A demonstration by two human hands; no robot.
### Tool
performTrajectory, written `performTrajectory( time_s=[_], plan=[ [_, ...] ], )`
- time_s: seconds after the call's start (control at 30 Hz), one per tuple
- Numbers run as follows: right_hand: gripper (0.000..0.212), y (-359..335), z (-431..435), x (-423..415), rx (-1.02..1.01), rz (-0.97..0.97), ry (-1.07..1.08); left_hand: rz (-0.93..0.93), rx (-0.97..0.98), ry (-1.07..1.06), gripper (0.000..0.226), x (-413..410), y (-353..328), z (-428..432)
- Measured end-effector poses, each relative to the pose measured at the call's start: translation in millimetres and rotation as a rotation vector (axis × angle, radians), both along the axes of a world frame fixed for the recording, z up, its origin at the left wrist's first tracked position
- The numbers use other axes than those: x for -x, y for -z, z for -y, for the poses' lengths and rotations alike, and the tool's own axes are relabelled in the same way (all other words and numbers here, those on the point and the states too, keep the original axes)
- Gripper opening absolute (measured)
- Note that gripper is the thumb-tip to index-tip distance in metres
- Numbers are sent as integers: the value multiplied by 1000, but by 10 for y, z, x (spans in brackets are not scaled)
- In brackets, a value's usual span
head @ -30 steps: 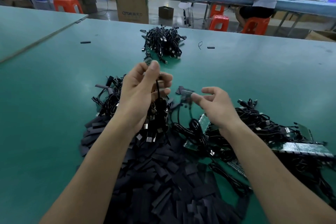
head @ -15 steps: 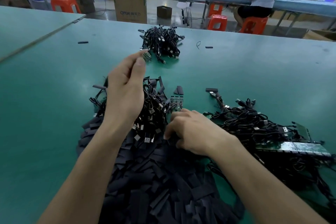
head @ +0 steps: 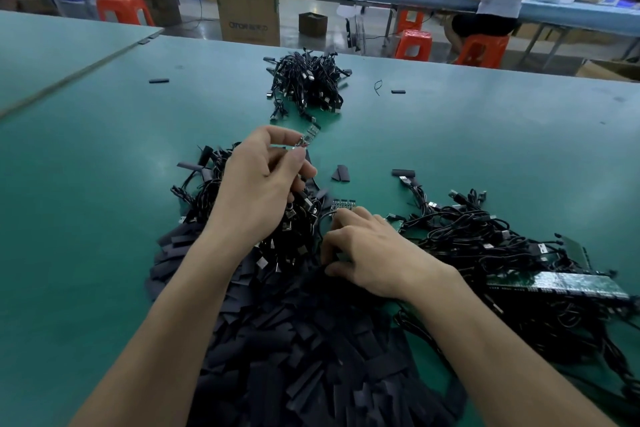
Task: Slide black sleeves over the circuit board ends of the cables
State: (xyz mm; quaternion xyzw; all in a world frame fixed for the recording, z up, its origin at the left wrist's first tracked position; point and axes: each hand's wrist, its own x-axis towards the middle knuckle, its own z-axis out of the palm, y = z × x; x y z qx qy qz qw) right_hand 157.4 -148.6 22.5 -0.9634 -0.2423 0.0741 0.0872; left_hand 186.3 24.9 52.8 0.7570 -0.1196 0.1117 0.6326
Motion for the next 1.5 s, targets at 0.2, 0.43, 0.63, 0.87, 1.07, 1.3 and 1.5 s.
performTrajectory(
  time_s=[0.2,0.43,0.63,0.87,1.07,1.3,1.5],
  plan=[
    [9,-87,59,7,-630,-18,244,10,-58,33,20,10,38,-14],
    [25,-188,222,-23,-1148,153,408,10,-158,78,20,56,23,5],
    [25,-187,247,-14,-1148,176,406,-17,-223,99,18,80,10,32],
    [23,-206,247,9,-1249,195,379,-21,-234,92,16,85,28,50],
    [17,-199,248,32,-1250,215,361,-12,-233,112,17,105,23,64],
    [24,-211,236,50,-1209,212,340,-16,-215,116,16,109,21,67],
    [31,-188,210,55,-1194,267,373,-30,-212,132,15,108,18,75]
  ],
)
